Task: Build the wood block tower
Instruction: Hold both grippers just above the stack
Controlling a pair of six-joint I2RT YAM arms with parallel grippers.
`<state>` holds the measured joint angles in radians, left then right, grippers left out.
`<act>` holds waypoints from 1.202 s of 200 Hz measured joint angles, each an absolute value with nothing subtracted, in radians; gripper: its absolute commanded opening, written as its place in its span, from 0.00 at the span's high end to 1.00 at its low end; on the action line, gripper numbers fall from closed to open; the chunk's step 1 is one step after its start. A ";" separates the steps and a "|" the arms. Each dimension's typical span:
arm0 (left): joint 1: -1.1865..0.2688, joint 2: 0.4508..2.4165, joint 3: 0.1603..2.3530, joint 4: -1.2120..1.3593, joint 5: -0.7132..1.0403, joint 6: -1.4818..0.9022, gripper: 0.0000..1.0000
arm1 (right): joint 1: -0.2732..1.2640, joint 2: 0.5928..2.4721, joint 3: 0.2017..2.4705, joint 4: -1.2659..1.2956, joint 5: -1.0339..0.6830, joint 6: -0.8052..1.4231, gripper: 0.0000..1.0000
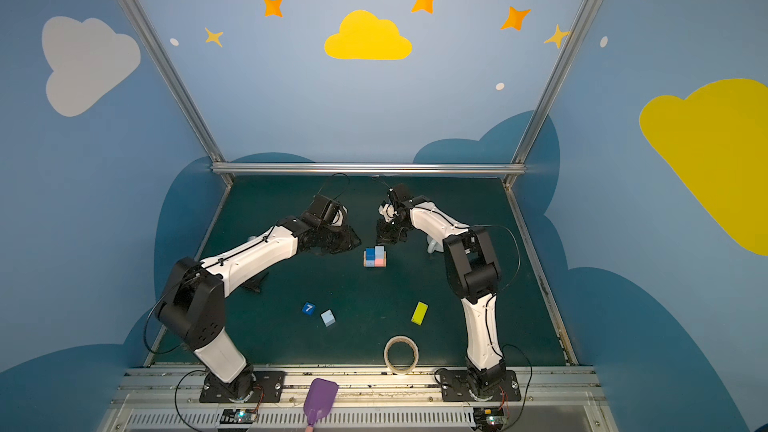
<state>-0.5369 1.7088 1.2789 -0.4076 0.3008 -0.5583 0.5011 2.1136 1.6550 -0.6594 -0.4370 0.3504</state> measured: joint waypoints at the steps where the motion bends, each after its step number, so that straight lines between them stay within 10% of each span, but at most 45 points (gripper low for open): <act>1: -0.537 1.709 1.279 -0.408 0.301 -0.558 0.61 | 0.501 2.114 1.655 -0.659 -0.437 0.350 1.00; 240: -0.537 1.709 1.279 -0.408 0.301 -0.558 0.61 | 0.503 2.114 1.634 -0.660 -0.430 0.351 1.00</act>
